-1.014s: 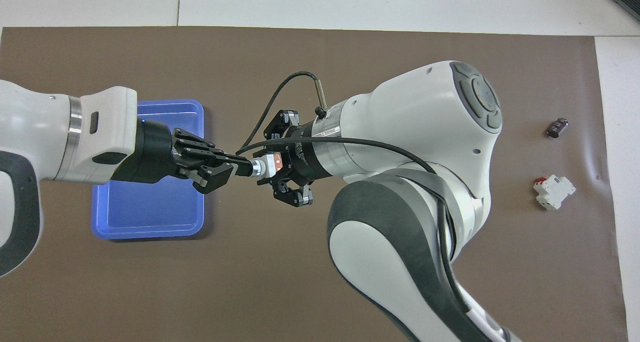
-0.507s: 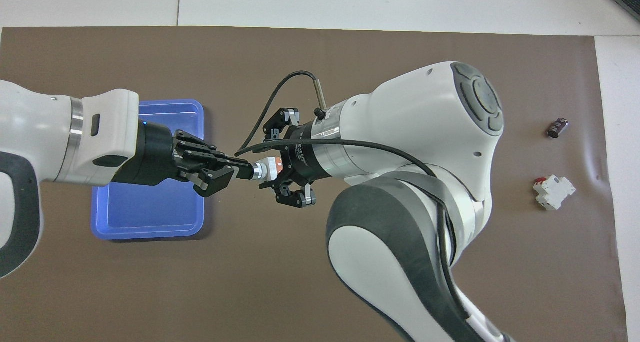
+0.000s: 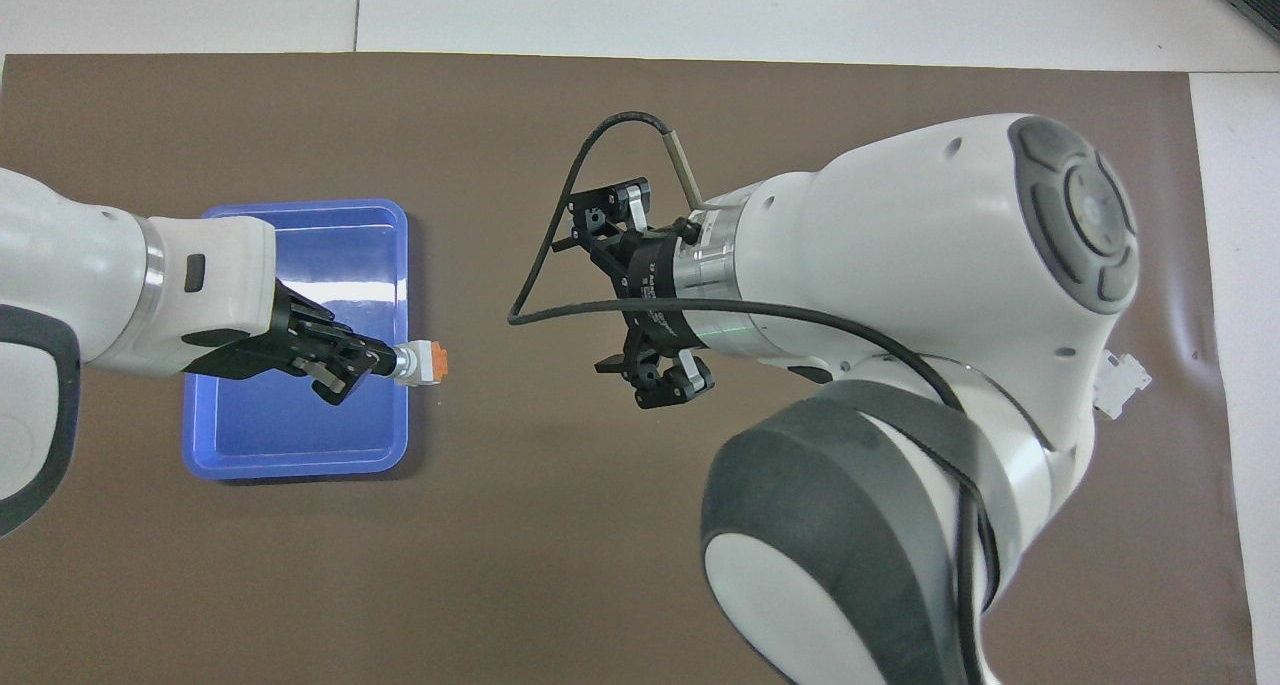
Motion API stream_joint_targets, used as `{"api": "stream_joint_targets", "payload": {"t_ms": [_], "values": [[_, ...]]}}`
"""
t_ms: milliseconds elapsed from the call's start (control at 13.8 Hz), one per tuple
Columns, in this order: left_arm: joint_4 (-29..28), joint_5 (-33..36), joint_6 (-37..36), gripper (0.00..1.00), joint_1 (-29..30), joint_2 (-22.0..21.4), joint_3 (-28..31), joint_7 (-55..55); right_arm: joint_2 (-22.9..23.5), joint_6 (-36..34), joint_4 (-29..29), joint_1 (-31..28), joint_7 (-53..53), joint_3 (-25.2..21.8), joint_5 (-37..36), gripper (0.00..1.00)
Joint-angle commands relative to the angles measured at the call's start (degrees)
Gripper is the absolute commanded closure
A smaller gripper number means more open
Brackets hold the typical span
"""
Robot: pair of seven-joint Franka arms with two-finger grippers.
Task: Turn and place switch with both arms
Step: 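Lower the switch into the blue tray with the left gripper while the right gripper retracts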
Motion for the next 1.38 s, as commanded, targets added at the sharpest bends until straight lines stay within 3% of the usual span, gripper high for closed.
{"api": "stream_joint_targets", "payload": {"t_ms": [0,217,435,652,870,942,1014,1159,1304], "values": [[-4.3,5.4,2.0,1.00,6.3,-2.6,-0.1,-0.2,-3.3,-7.0,-2.5,-2.0,-13.1,0.4,-9.5,0.00],[-7.6,9.5,7.5,1.00,9.3,-1.6,-0.1,-6.3,-3.9,-8.3,-3.3,-9.4,-34.6,0.5,-10.8,0.00],[-11.0,12.5,12.9,1.00,10.8,1.9,-0.1,-11.7,-5.9,-7.4,-8.6,-17.9,-61.7,0.3,-12.0,0.00],[-15.7,16.0,19.9,1.00,11.0,3.7,-0.1,-18.8,-5.8,-8.1,-8.2,-19.6,-64.8,0.4,-22.2,0.00],[-17.8,16.2,21.9,1.00,12.5,4.0,-0.1,-19.7,-5.7,-12.6,-4.0,-21.0,-67.2,-2.4,-22.0,0.00],[-17.6,16.2,21.9,0.49,12.6,4.1,-0.1,-19.6,-5.7,-15.7,-2.3,-20.5,-69.4,-4.3,-21.8,0.00],[-16.7,16.3,21.3,0.17,12.5,4.4,-0.1,-19.5,-6.2,-17.8,-2.1,-20.3,-71.1,-5.8,-21.6,0.00],[-10.4,18.1,17.7,0.14,11.4,6.6,-0.3,-19.7,-7.0,-19.5,-1.7,-19.6,-73.3,-8.4,-21.6,0.00],[0.0,18.1,9.6,0.14,9.4,10.5,-0.3,-21.3,-10.0,-22.0,-4.4,-19.5,-73.8,-9.1,-21.6,0.00]]}}
